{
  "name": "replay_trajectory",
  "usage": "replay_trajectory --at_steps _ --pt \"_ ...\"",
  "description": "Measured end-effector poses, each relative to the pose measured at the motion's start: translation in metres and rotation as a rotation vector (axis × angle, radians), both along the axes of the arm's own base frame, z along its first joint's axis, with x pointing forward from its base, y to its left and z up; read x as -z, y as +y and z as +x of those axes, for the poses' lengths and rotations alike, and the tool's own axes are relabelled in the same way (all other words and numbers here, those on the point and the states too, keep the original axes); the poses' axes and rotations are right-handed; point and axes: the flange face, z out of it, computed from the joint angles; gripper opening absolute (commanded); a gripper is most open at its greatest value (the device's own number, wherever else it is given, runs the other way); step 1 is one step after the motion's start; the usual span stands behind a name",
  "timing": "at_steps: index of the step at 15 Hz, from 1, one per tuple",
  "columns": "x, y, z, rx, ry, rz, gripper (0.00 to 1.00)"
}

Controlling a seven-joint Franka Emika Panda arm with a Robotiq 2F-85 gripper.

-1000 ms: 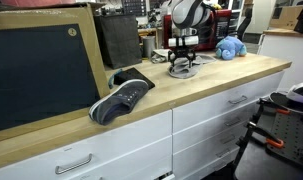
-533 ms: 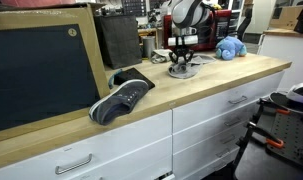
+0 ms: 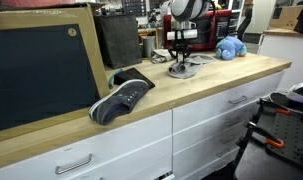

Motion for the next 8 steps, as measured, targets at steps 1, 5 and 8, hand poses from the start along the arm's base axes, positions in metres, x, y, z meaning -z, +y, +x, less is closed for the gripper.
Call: replay_trajectory --at_steps 1,5,8 --pt "-0.0025 0.0006 0.0001 -0.001 0.003 0.001 0.03" --pt "-0.0044 0.0024 -0.0005 -0.003 0.016 0.004 0.0" --pt "-0.0039 0.0035 -0.001 -0.005 0.021 0.005 0.01"
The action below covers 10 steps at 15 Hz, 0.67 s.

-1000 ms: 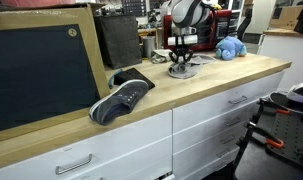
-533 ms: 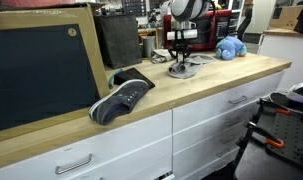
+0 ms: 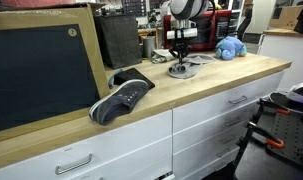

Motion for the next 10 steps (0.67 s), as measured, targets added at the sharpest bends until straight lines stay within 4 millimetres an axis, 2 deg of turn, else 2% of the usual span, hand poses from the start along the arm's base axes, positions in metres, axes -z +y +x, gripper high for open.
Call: replay_trajectory --at_steps 3,5,10 --pt "-0.002 0.001 -0.001 -0.002 0.004 0.002 0.01" --pt "-0.012 -0.001 -0.003 -0.009 0.014 0.016 0.01" --pt "-0.066 -0.019 -0.022 -0.04 0.042 0.114 0.01"
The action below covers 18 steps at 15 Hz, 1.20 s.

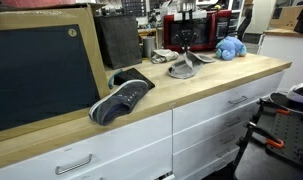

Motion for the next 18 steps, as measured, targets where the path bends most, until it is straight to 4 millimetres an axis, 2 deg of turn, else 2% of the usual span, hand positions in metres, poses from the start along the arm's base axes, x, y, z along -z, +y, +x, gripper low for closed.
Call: replay_trajectory --at_steps 3,5,11,12,13,18 --pt "-0.027 -0.003 -0.015 -0.016 0.016 0.035 0.01" --pt "-0.036 0.002 -0.024 -0.03 0.02 0.045 0.01" --pt "-0.038 0.033 -0.051 -0.08 0.038 0.061 0.01" --pt "-0.037 0.038 -0.055 -0.087 0.042 0.063 0.17" --pt "-0.037 0.042 -0.058 -0.095 0.046 0.064 0.28" --pt "-0.039 0.045 -0.069 -0.147 0.062 0.075 0.64"
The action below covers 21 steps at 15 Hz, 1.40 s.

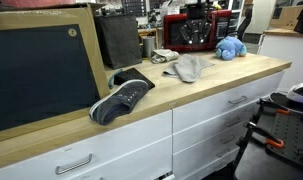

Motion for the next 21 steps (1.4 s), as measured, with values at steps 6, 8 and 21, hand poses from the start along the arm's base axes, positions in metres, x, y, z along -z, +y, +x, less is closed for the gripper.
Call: replay_trajectory --at_steps 6,8,21 --pt "-0.014 -0.032 0.001 -0.047 -0.047 0.013 1.0" --pt "-0.014 -0.041 0.006 -0.048 -0.089 0.005 1.0" --pt "0.047 0.074 0.064 -0.234 -0.373 -0.047 1.0"
